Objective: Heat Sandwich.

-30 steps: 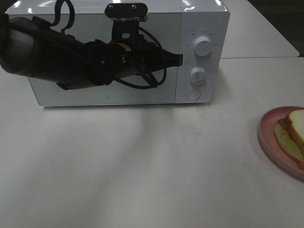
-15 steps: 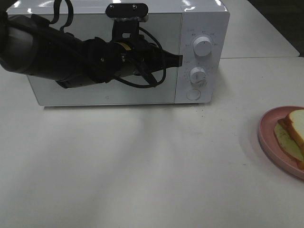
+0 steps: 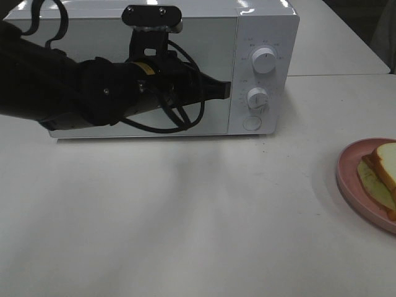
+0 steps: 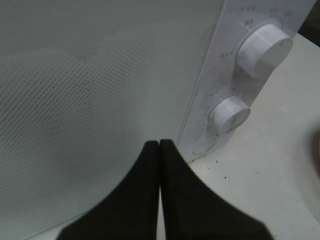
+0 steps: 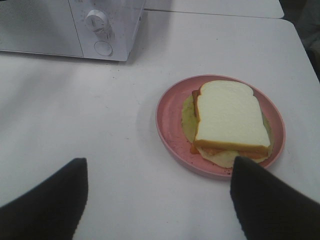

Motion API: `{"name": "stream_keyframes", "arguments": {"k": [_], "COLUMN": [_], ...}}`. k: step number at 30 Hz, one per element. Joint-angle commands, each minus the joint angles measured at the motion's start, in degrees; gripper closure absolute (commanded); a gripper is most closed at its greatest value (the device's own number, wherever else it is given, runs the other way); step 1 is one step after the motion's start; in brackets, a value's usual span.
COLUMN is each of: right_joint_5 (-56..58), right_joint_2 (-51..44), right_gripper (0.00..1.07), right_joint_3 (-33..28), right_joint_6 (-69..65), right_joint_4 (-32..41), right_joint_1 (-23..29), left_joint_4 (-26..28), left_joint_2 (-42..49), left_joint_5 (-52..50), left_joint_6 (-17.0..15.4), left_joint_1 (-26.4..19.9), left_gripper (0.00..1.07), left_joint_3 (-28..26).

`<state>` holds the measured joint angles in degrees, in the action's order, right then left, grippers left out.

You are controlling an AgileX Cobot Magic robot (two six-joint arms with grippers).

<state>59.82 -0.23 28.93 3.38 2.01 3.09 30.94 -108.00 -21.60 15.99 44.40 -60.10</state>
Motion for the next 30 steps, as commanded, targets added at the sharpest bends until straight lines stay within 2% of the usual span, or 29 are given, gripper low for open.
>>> {"name": "stream_keyframes", "arguments": {"k": [1, 2, 5, 6, 7, 8, 10, 11, 12, 13, 14, 18, 20, 26, 27, 28, 29, 30], "right_joint_5": [-0.7, -0.7, -0.7, -0.7, -0.7, -0.7, -0.7, -0.7, -0.7, -0.7, -0.7, -0.7, -0.7, -0.7, -0.7, -0.7, -0.7, -0.7], "right_joint_2": [-1.5, -1.5, -1.5, -1.5, -1.5, -1.5, -1.5, -1.5, -1.5, -1.5, -1.5, -1.5, -1.5, -1.5, -1.5, -1.5, -1.5, -1.5], "right_gripper": [0.31, 0.31, 0.31, 0.31, 0.31, 0.31, 0.31, 0.31, 0.31, 0.31, 0.31, 0.31, 0.31, 0.31, 0.31, 0.31, 0.31, 0.31], "right_joint_3": [0.0, 0.0, 0.0, 0.0, 0.0, 0.0, 0.0, 0.0, 0.0, 0.0, 0.0, 0.0, 0.0, 0.0, 0.0, 0.0, 0.0, 0.0], "right_joint_6": [0.5, 0.5, 0.5, 0.5, 0.5, 0.5, 0.5, 0.5, 0.5, 0.5, 0.5, 0.5, 0.5, 0.5, 0.5, 0.5, 0.5, 0.5], "right_joint_4": [0.1, 0.1, 0.1, 0.1, 0.1, 0.1, 0.1, 0.1, 0.1, 0.1, 0.1, 0.1, 0.1, 0.1, 0.1, 0.1, 0.1, 0.1], "right_joint_1": [-0.3, -0.3, -0.3, -0.3, -0.3, -0.3, -0.3, -0.3, -0.3, -0.3, -0.3, -0.3, -0.3, -0.3, -0.3, -0.3, -0.3, -0.3], "left_joint_4": [0.2, 0.4, 1.6, 1.9, 1.9, 1.9, 1.9, 1.7, 1.1, 1.1, 0.3, -3.7, -6.9, -9.7, -10.0, -10.5, -10.6, -10.6], "left_joint_2": [3.8, 5.8, 8.1, 9.2, 11.2, 11.2, 13.1, 15.1, 16.0, 16.0, 17.0, 20.7, 23.9, 28.1, 28.6, 29.4, 29.7, 29.7], "left_joint_5": [-0.1, 1.0, 2.2, 3.2, 5.4, 5.4, 7.6, 9.7, 11.0, 11.0, 12.3, 18.8, 26.1, 34.9, 36.1, 38.9, 40.9, 40.9], "left_joint_6": [0.1, 0.0, -0.1, -0.1, -0.1, -0.1, 0.0, 0.1, 0.4, 0.4, 0.7, 1.7, 1.6, 1.1, 0.2, -2.6, -4.0, -4.0], "left_joint_1": [0.6, 0.6, 0.6, 0.6, 0.6, 0.6, 0.6, 0.6, 0.6, 0.6, 0.6, 0.1, 0.1, 0.1, 0.1, -1.5, -2.6, -2.6], "left_gripper": [1.06, 1.06, 1.04, 1.0, 0.86, 0.86, 0.57, 0.25, 0.09, 0.09, 0.01, 0.04, 0.04, 0.05, 0.05, 0.05, 0.05, 0.05], "left_joint_3": [3.6, 5.8, 8.1, 9.2, 11.6, 11.6, 13.5, 15.2, 16.0, 16.0, 16.9, 19.1, 19.4, 19.4, 19.4, 19.1, 19.1, 19.1]}}
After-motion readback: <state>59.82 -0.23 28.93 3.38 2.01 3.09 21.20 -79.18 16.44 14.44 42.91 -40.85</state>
